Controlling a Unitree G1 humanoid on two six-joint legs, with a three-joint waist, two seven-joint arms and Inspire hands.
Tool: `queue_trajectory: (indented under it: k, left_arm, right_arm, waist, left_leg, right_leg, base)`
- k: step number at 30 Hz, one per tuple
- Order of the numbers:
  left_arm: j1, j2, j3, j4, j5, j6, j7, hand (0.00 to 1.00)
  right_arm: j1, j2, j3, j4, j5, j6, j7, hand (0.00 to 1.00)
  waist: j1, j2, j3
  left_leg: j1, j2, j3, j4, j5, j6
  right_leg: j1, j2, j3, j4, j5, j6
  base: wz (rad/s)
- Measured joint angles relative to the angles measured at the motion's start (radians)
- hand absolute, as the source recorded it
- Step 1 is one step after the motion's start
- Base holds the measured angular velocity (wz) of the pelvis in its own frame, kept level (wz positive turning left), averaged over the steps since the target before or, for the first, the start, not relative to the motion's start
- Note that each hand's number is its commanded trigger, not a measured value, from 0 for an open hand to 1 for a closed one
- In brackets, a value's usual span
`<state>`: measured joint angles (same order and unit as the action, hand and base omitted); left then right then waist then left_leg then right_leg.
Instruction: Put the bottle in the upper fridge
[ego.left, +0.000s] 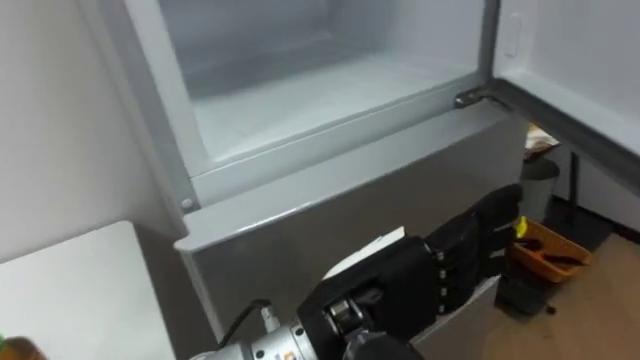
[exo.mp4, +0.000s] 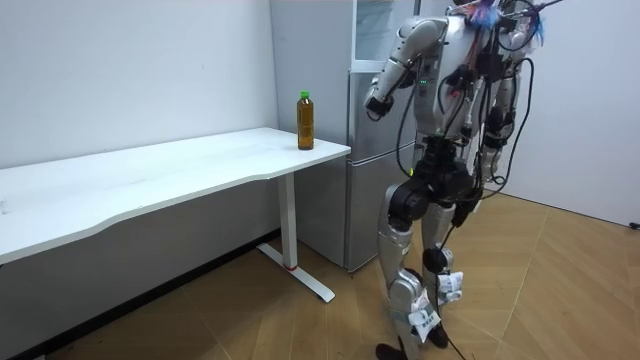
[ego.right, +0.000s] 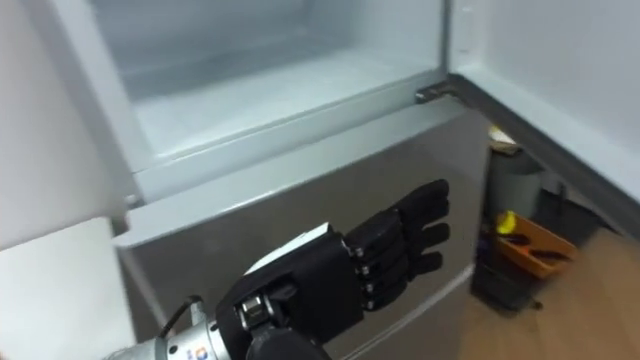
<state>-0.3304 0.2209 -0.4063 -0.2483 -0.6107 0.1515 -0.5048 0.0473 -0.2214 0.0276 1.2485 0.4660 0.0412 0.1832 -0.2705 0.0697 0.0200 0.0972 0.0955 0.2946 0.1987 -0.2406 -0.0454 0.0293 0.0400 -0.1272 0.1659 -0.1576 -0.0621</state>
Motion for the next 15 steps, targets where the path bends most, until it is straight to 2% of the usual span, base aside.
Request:
queue_trajectory:
  k: [2, 7, 11, 15]
  left_arm:
    - [0.001, 0.001, 0.001, -0.016, 0.023, 0.0, 0.001, 0.0]
    - [0.005, 0.007, 0.025, -0.115, 0.085, -0.01, 0.013, 0.0]
    - [0.069, 0.006, 0.082, -0.189, 0.114, -0.012, 0.018, 0.0]
    - [0.091, 0.0, 0.153, -0.202, 0.124, -0.021, 0.025, 0.0]
  right_arm:
    - [-0.001, 0.003, 0.002, 0.0, 0.0, -0.009, 0.0, 0.0]
    - [-0.001, 0.006, 0.028, -0.002, -0.004, -0.024, 0.0, 0.0]
    - [0.007, 0.011, 0.028, -0.003, -0.023, -0.031, 0.0, 0.0]
    - [0.012, 0.022, 0.028, -0.002, -0.062, -0.035, -0.012, 0.0]
  waist:
    - [0.01, -0.005, -0.0011]
    - [0.061, -0.012, -0.0055]
    - [0.076, -0.018, -0.0112]
    - [0.133, -0.032, -0.0195]
  left_leg:
    - [-0.002, -0.005, -0.023, 0.0, 0.003, 0.002]
    - [-0.018, -0.009, -0.057, 0.001, 0.009, 0.003]
    - [-0.018, -0.018, -0.088, 0.001, 0.016, 0.005]
    - [-0.015, -0.019, -0.097, 0.002, 0.017, 0.005]
  right_leg:
    - [0.008, -0.006, -0.018, 0.001, -0.004, 0.002]
    - [0.013, -0.012, -0.049, 0.002, -0.005, 0.002]
    - [0.028, -0.021, -0.083, -0.012, -0.008, 0.003]
    - [0.044, -0.022, -0.095, -0.015, -0.008, 0.003]
  base:
    - [0.39]
    - [0.2]
    - [0.23]
    - [0.1]
